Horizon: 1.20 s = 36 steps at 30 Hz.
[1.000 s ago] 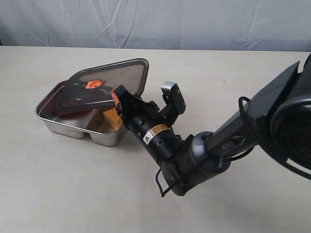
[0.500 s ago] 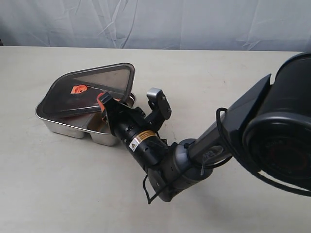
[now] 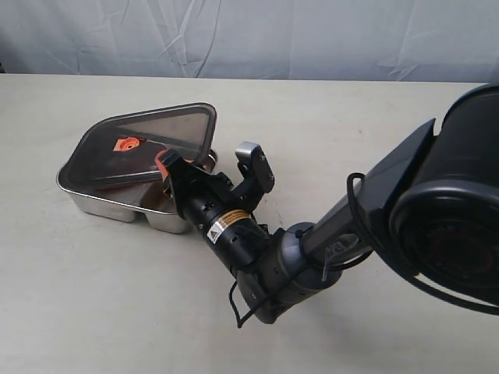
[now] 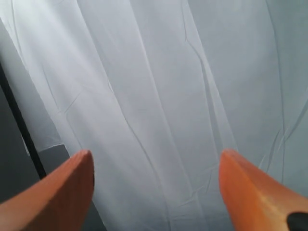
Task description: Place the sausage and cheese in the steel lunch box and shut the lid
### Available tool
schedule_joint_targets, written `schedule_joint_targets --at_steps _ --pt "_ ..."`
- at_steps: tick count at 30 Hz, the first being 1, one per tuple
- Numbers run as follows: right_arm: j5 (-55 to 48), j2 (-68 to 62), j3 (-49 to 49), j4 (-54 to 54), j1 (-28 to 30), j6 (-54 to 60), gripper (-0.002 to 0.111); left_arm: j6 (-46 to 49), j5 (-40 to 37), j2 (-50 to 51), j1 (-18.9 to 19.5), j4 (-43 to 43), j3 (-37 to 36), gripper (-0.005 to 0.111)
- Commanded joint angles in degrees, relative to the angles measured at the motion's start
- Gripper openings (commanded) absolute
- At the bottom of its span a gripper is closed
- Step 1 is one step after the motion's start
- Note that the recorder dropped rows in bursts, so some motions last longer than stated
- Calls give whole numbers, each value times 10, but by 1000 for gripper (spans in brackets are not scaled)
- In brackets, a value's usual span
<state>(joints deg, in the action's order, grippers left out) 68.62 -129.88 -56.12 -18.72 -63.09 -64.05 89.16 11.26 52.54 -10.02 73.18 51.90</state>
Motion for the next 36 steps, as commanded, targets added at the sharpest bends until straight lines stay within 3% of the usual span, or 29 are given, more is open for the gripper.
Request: schedule_joint_targets --at_steps 1,4,23,36 --pt "0 0 -2 28 0 0 31 -2 4 -1 2 1 3 69" --pt "-2 4 -2 44 0 -6 37 -2 4 -1 2 1 3 69" --pt "-97 69 75 110 0 -16 37 -2 4 -1 2 1 3 69" --pt "-99 100 161 75 3 -16 37 -2 4 -1 2 1 3 69"
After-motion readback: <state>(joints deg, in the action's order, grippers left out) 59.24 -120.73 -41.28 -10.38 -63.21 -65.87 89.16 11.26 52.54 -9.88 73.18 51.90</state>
